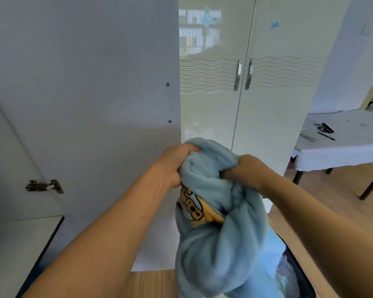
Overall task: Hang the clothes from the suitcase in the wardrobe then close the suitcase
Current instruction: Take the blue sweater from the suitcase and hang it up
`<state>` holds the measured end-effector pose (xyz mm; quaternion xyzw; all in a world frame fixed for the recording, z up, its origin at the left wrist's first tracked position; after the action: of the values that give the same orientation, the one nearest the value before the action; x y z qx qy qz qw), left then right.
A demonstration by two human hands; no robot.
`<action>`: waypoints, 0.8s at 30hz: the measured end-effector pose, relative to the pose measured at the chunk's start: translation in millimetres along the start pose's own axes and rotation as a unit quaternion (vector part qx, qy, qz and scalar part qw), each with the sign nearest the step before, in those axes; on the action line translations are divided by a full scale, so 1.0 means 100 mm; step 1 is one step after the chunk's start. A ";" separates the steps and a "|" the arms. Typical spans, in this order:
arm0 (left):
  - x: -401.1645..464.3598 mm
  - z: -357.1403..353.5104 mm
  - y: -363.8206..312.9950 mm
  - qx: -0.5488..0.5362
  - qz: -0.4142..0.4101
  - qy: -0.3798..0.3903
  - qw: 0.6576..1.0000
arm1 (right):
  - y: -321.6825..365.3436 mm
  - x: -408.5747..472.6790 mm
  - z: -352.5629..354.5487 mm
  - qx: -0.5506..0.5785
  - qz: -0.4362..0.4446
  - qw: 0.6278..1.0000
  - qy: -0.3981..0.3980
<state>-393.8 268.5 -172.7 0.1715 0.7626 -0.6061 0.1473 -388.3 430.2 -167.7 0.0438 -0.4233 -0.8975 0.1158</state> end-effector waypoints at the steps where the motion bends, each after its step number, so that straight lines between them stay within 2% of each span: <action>1: -0.01 -0.01 -0.04 0.068 -0.022 -0.006 0.997 | -0.11 0.01 0.00 0.122 -0.037 0.992 -0.015; 2: -0.03 -0.01 -0.09 0.176 -0.060 -0.026 0.982 | -0.16 -0.02 -0.04 0.235 -0.075 0.969 -0.013; 3: -0.04 -0.01 -0.13 0.290 -0.095 -0.049 0.951 | -0.17 -0.03 -0.08 0.312 -0.096 0.945 -0.009; 5: -0.07 -0.03 -0.16 0.464 -0.135 -0.110 0.868 | -0.19 -0.03 -0.10 0.397 -0.117 0.910 -0.020; 6: -0.14 0.00 -0.21 0.501 -0.167 -0.163 0.833 | -0.18 -0.03 -0.12 0.419 -0.123 0.899 -0.030; 7: -0.27 0.01 -0.31 0.509 -0.233 -0.230 0.796 | -0.20 -0.02 -0.12 0.437 -0.133 0.888 -0.043; 8: -0.49 -0.01 -0.43 0.485 -0.335 -0.293 0.753 | -0.20 -0.03 -0.14 0.446 -0.144 0.882 -0.051; 9: -0.72 -0.07 -0.48 0.446 -0.433 -0.328 0.711 | -0.23 -0.02 -0.15 0.445 -0.154 0.881 -0.055; 10: -0.87 -0.14 -0.46 0.417 -0.491 -0.316 0.696 | -0.23 -0.04 -0.17 0.440 -0.164 0.881 -0.053; 11: -0.90 -0.24 -0.41 0.416 -0.507 -0.268 0.705 | -0.22 -0.04 -0.19 0.438 -0.168 0.882 -0.049; 13: -0.73 -0.37 -0.25 0.462 -0.460 -0.182 0.736 | -0.18 -0.05 -0.25 0.448 -0.171 0.877 -0.038; 15: -0.49 -0.31 -0.12 0.493 -0.382 -0.142 0.769 | -0.09 -0.07 -0.29 0.473 -0.163 0.865 -0.028; 17: -0.33 -0.26 -0.02 0.522 -0.324 -0.109 0.781 | -0.01 -0.06 -0.29 0.511 -0.142 0.847 -0.026; 20: -0.23 -0.22 -0.03 0.579 -0.291 -0.142 0.748 | 0.05 -0.05 -0.28 0.538 -0.113 0.835 -0.015; 22: -0.19 -0.15 -0.13 0.602 -0.270 -0.217 0.719 | 0.13 -0.09 -0.38 0.520 -0.094 0.848 0.038; 24: -0.20 -0.12 -0.24 0.588 -0.273 -0.267 0.713 | 0.26 -0.15 -0.50 0.500 -0.063 0.856 0.115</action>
<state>-386.3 273.7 -140.5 -0.1612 0.1953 -0.9665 0.0421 -360.3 380.2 -180.2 0.2250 -0.7954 -0.5585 0.0693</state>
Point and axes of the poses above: each hand's wrist, its own x-axis towards the middle knuckle, its own z-axis out of the back of the hand, y = z × x, the point moved 10 cm from there along x, towards the middle knuckle, and after that the axes turned 11 degrees about z, right-handed, at the moved point
